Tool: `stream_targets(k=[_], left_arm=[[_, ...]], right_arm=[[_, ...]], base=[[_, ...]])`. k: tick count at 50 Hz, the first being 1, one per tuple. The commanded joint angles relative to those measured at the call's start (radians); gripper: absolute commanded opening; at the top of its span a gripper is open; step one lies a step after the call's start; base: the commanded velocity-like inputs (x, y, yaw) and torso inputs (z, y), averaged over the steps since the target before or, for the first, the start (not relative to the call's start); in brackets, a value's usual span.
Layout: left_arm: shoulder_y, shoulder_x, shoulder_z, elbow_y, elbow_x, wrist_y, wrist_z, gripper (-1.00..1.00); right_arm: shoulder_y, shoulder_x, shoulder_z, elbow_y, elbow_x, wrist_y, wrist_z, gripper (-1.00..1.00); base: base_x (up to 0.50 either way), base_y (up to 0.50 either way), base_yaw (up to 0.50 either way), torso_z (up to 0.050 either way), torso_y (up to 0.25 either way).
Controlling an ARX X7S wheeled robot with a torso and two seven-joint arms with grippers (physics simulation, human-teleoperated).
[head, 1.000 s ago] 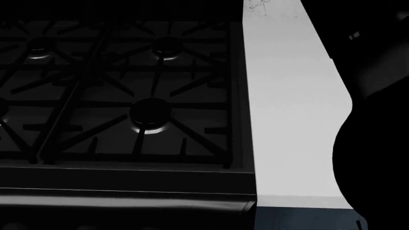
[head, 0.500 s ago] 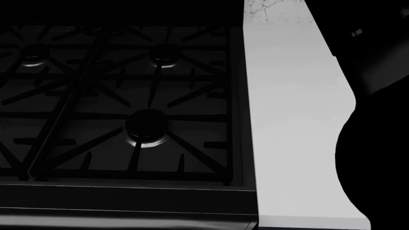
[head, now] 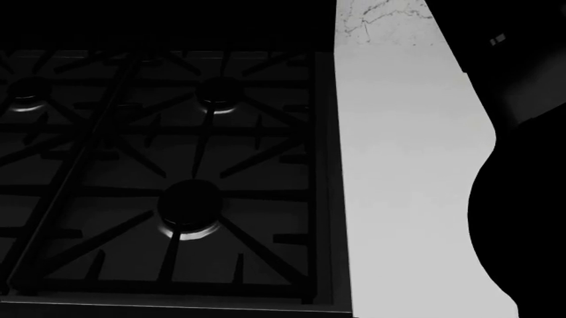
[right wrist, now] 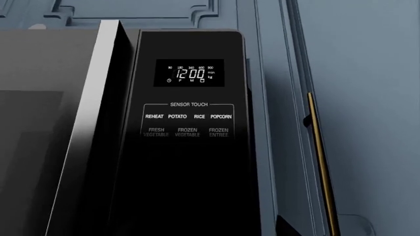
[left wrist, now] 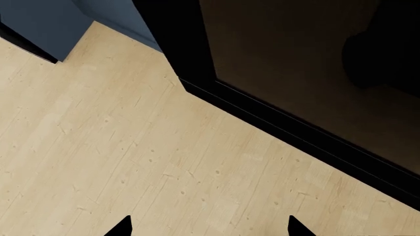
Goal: Press the stop button on the microwave
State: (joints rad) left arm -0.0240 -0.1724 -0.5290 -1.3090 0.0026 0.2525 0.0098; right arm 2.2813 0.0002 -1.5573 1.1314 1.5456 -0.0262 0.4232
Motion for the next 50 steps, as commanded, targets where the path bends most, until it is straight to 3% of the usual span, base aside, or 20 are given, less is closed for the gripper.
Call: stream_targets(k=[1,24,50], left_arm=[[-0.011,-0.002,-0.005,0.0,-0.003,-0.031,0.014,1.0],[-0.014,-0.001,-0.006,0.0,-0.002,-0.034,0.018,1.0],[-0.014,-0.001,-0.006,0.0,-0.002,-0.034,0.018,1.0]], right_arm=[[-0.008,0.0,-0.01,-0.012,0.006,0.004,0.005,1.0],[-0.03,0.0,-0.011,-0.007,-0.02,0.037,0.005,1.0],[0.01,0.001,-0.014,-0.017,-0.016,0.139,0.058,1.0]], base=[[0.0,0.0,0.0,0.05,0.061],[0.08,-0.03,0.0,0.05,0.058],[0.0,0.0,0.0,0.001,0.0]])
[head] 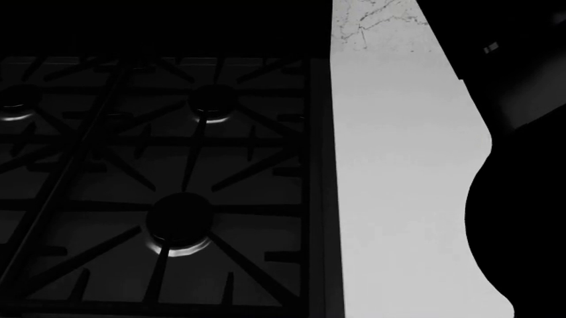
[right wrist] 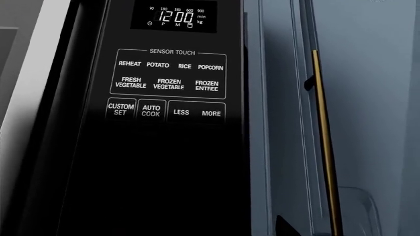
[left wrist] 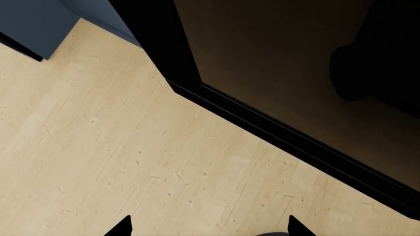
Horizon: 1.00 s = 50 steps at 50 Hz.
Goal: Press the stop button on the microwave
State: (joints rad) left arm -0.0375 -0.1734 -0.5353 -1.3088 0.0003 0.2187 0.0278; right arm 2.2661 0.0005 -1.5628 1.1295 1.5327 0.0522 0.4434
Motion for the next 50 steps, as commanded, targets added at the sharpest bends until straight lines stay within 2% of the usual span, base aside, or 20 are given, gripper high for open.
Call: stream_targets(k=[1,3,4,25,26,50], left_arm=[[0.0,0.0,0.0,0.0,0.0,0.0,0.0,1.0],[0.0,0.0,0.0,0.0,0.0,0.0,0.0,1.0],[-0.006,-0.004,0.026,0.0,0.003,-0.008,-0.051,1.0],[-0.013,-0.007,0.039,0.0,0.001,0.004,-0.058,1.0],[-0.013,-0.007,0.04,0.0,0.001,0.003,-0.058,1.0],[-0.015,-0.008,0.052,0.0,-0.001,0.005,-0.068,1.0]], right_arm=[[0.027,0.001,-0.004,-0.018,-0.001,0.055,0.033,1.0],[0.036,0.011,-0.003,-0.04,-0.002,0.066,0.046,1.0],[0.045,0.022,0.0,-0.062,0.001,0.071,0.058,1.0],[0.072,0.212,0.091,-0.496,0.011,0.218,0.29,1.0],[0.07,0.215,0.095,-0.502,0.011,0.222,0.294,-1.0],[-0.002,0.281,0.13,-0.673,-0.012,0.237,0.362,-1.0]], base=[[0.0,0.0,0.0,0.0,0.0],[0.0,0.0,0.0,0.0,0.0],[0.0,0.0,0.0,0.0,0.0],[0.0,0.0,0.0,0.0,0.0],[0.0,0.0,0.0,0.0,0.0],[0.0,0.0,0.0,0.0,0.0]])
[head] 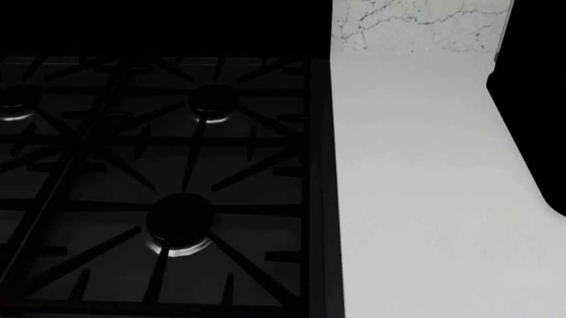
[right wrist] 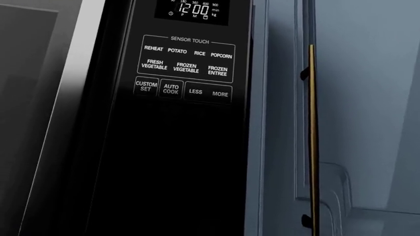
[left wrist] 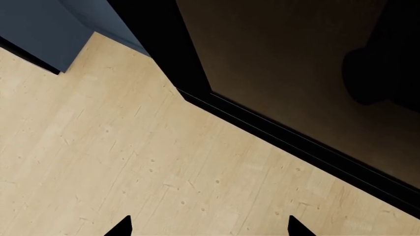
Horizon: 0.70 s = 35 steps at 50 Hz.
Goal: Press the stop button on the microwave
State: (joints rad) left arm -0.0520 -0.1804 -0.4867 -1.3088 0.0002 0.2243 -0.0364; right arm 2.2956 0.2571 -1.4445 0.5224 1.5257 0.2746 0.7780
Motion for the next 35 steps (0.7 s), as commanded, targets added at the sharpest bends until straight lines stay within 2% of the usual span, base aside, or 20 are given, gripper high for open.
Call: stream_targets(k=[1,35], left_arm=[[-0.001,0.001,0.006,0.0,0.001,-0.003,-0.005,1.0],[-0.003,0.0,0.013,0.0,-0.001,0.006,-0.011,1.0]], right_arm=[[-0.033,0.024,0.011,-0.064,-0.008,0.016,0.027,-1.0],[-0.076,0.045,0.019,-0.082,-0.039,0.036,0.035,-1.0]], base=[[0.0,0.0,0.0,0.0,0.0],[0.0,0.0,0.0,0.0,0.0]])
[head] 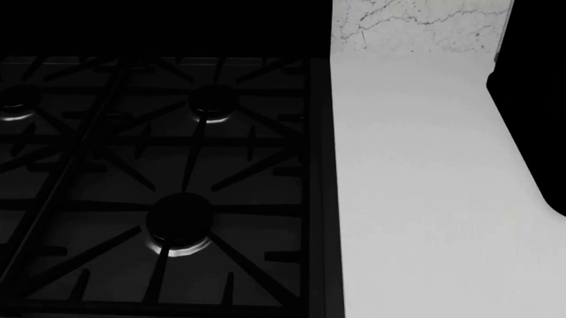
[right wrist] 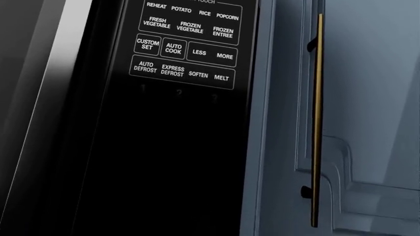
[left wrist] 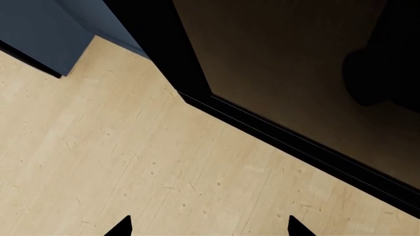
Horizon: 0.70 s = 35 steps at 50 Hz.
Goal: Press the stop button on the microwave
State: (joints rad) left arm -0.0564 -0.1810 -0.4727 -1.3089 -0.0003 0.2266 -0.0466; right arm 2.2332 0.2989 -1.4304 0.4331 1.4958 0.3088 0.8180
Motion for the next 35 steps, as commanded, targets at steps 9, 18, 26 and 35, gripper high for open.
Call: stream_targets(k=[9,18,26,35], left_arm=[[0.001,0.002,0.004,0.0,0.002,0.006,-0.004,1.0],[-0.002,0.001,0.008,0.0,0.001,0.008,-0.006,1.0],[0.0,0.001,0.006,0.0,-0.001,0.01,-0.003,1.0],[-0.001,0.0,-0.001,0.0,0.0,0.011,0.0,1.0]], right_arm=[[-0.032,-0.009,-0.001,0.03,-0.029,-0.004,-0.02,-1.0],[-0.036,-0.051,0.0,0.122,-0.046,-0.016,-0.079,-1.0],[-0.04,-0.111,-0.008,0.242,-0.075,-0.03,-0.145,-1.0],[-0.061,-0.176,-0.025,0.398,-0.109,-0.052,-0.224,-1.0]], base=[[0.0,0.0,0.0,0.0,0.0],[0.0,0.0,0.0,0.0,0.0],[0.0,0.0,0.0,0.0,0.0],[0.0,0.0,0.0,0.0,0.0]])
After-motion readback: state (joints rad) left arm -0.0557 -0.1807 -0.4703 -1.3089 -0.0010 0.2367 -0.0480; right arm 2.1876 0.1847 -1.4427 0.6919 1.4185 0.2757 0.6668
